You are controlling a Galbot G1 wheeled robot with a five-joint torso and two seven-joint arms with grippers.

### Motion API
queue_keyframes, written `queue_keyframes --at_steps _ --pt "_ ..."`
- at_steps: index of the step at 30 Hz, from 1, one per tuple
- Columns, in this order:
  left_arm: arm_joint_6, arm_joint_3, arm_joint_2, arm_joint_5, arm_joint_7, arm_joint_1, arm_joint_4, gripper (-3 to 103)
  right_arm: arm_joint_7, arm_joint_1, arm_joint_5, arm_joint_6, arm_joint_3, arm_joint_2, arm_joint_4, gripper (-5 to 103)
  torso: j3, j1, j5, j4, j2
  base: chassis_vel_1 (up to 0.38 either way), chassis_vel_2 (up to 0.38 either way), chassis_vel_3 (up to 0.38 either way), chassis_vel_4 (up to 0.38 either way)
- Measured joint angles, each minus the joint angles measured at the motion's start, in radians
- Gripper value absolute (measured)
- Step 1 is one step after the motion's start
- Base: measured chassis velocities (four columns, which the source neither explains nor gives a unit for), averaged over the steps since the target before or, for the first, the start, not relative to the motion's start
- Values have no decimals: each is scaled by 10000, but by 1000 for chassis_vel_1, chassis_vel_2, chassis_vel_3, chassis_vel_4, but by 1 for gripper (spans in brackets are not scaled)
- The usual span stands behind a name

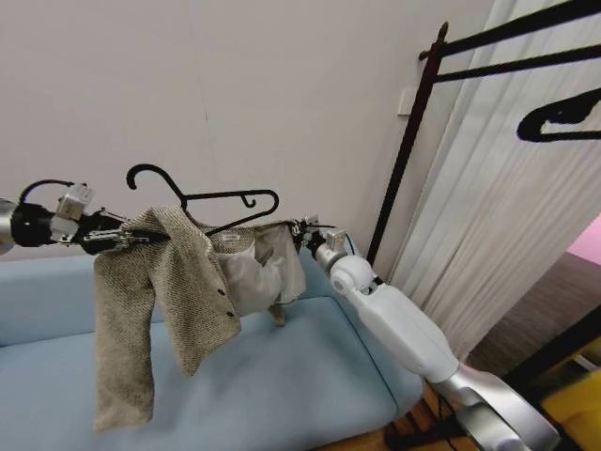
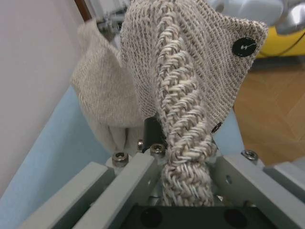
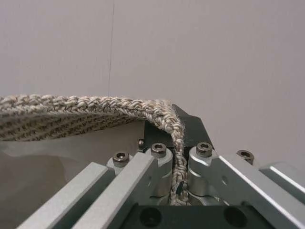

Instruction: Pick up the clothes from the sofa and hang them on the clothes hanger.

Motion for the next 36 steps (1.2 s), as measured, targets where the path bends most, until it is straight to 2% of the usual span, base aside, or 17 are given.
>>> queue_keyframes --at_steps 4,6,10,11,15,16,17,19,21,27,30,33,35,36 --pt "93 32 -180 831 -23 53 6 3 17 770 217 -311 -463 -364 28 2 1 0 0 1 0 0 0 0 0" --pt "152 51 -231 985 -84 67 -31 3 39 942 293 -407 -578 -447 29 2 1 0 0 1 0 0 0 0 0" --pt "645 146 -589 1723 -588 117 -358 3 163 1936 1008 -1295 -1177 -958 353 2 1 1 0 0 0 0 0 0 0" --pt "645 146 -589 1723 -588 117 -358 3 163 1936 1008 -1295 -1177 -958 353 2 1 1 0 0 0 0 0 0 0" --pt "1317 272 -1129 2410 -1609 140 -848 3 325 2763 1807 -2402 -1603 -1271 930 2 0 0 -1 -1 0 0 0 0 0" --pt "1317 272 -1129 2410 -1609 140 -848 3 325 2763 1807 -2402 -1603 -1271 930 2 0 0 -1 -1 0 0 0 0 0" --pt "1435 309 -1259 2562 -1888 140 -941 3 425 2897 2009 -2569 -1679 -1298 1067 2 0 0 0 0 0 0 0 0 0" --pt "1626 391 -1520 2772 -2346 141 -1091 3 600 3109 2349 -2851 -1787 -1302 1330 2 0 0 -2 0 -1 0 0 0 0" --pt "1720 476 -1760 2838 -2541 141 -1204 3 860 3256 2593 -3096 -1893 -1221 1542 2 0 0 -1 0 0 0 0 0 0" --pt "1595 566 -2019 2591 -2201 146 -1368 3 1028 3379 2633 -3159 -2136 -1011 1452 2 1 0 -1 1 0 0 0 0 0" --pt "1620 588 -2043 2969 -1938 200 -1458 3 1190 3703 2581 -3170 -2164 -674 884 2 1 0 0 0 -1 0 0 0 0" --pt "1696 590 -2077 3141 -1987 202 -1480 3 1251 4018 2558 -3258 -2128 -502 526 2 2 0 -1 3 0 0 0 0 0" --pt "2166 612 -2141 3376 -2882 185 -1653 3 1404 4697 2631 -3647 -2128 -373 191 2 1 0 -1 0 0 0 0 0 0" --pt "2166 612 -2141 3376 -2882 185 -1653 3 1404 4697 2631 -3647 -2128 -373 191 2 1 0 -1 0 0 0 0 0 0"
